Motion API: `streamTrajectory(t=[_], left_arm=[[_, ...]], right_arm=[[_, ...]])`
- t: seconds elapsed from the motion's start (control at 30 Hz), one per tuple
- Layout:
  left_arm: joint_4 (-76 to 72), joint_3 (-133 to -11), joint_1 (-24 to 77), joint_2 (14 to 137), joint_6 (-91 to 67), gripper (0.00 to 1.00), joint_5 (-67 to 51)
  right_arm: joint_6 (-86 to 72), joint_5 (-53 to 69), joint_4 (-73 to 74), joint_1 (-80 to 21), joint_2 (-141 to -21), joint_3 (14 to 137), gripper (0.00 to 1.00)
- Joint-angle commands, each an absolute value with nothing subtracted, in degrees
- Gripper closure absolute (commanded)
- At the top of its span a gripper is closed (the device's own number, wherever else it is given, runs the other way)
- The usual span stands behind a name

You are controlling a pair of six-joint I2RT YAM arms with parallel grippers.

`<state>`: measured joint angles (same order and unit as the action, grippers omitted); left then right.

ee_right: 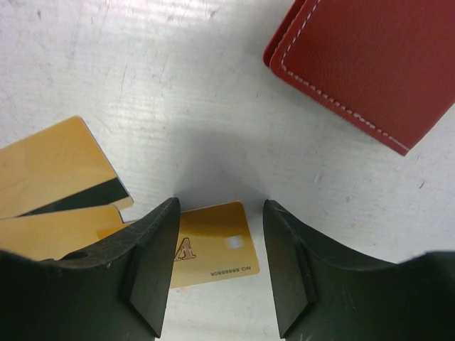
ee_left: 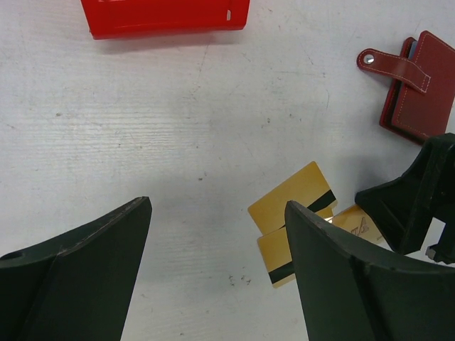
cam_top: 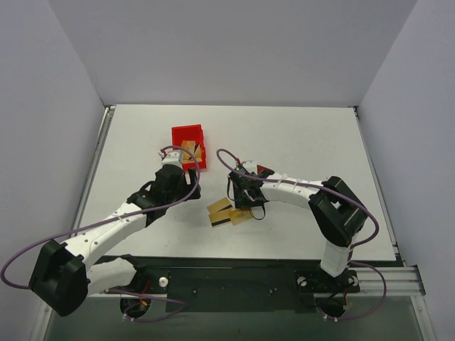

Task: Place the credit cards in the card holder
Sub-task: Move the credit card to the corner of the board.

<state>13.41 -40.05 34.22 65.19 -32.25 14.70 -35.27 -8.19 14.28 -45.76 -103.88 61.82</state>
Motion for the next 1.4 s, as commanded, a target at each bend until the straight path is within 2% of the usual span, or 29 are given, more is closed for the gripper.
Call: streamTrajectory(t=[0.0, 0.87, 1.37], left_arm=[[11.16, -38.68, 34.63, 62.84, -32.87, 0.14, 14.5], [10.81, -35.16, 37.88, 60.56, -37.18, 0.17, 15.73], [11.34, -32.7, 40.17, 58.62, -40.25, 0.18, 17.05]], right_arm=[[-34.63, -3.87, 19.34, -47.81, -104.15, 56.26, 0.54], [-28.74, 9.31, 12.13, -54.05, -99.05, 44.92, 0.57], [-24.17, 13.9, 11.34, -58.45, -97.21, 43.95, 0.58]])
